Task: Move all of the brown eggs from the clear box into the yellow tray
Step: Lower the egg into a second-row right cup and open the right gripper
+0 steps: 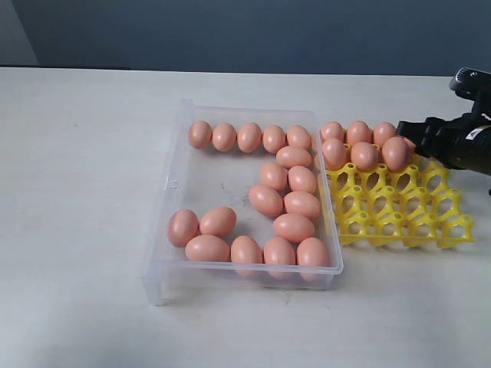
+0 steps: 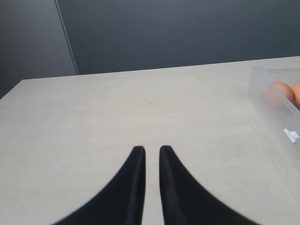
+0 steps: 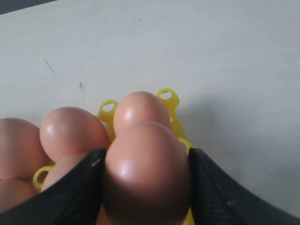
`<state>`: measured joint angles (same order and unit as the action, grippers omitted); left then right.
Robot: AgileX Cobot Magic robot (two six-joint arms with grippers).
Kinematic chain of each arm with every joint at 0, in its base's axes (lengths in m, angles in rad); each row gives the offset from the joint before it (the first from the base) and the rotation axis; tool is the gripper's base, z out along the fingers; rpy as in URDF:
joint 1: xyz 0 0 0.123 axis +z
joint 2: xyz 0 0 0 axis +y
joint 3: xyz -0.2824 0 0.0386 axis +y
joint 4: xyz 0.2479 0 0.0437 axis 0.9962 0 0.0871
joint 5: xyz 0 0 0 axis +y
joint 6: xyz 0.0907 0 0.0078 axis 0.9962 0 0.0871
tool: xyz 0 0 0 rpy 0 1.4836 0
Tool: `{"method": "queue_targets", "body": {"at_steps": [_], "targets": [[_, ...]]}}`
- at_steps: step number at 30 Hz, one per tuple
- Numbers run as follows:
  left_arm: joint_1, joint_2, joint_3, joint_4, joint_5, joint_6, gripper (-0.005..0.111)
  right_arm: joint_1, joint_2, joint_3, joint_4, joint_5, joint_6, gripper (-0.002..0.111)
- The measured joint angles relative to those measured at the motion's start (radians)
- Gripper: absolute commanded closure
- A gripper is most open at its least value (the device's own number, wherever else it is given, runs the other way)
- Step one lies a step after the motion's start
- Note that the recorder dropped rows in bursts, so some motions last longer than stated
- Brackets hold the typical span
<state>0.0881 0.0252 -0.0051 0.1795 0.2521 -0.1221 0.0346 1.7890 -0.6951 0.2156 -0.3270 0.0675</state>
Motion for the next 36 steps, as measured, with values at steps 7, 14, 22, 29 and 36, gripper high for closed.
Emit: {"method": "queue_targets", "body": {"at_steps": [7, 14, 22, 29, 36], "targets": [[0.000, 0.000, 0.000, 0.000, 0.000, 0.000, 0.095, 0.000, 0.041, 0.000, -0.060, -0.018, 0.034, 0.099], [0.000, 0.000, 0.000, 0.000, 0.000, 0.000, 0.095, 0.000, 0.042, 0.000, -0.071, -0.052, 0.036, 0.080], [0.000, 0.000, 0.000, 0.000, 0.000, 0.000, 0.095, 0.000, 0.042, 0.000, -0.073, -0.042, 0.039, 0.059], [0.000, 0.000, 0.000, 0.000, 0.000, 0.000, 0.095, 0.000, 0.042, 0.000, -0.073, -0.025, 0.039, 0.053], [0.000, 0.000, 0.000, 0.000, 0.000, 0.000, 0.095, 0.000, 0.042, 0.000, -0.077, 0.016, 0.039, 0.048]]}}
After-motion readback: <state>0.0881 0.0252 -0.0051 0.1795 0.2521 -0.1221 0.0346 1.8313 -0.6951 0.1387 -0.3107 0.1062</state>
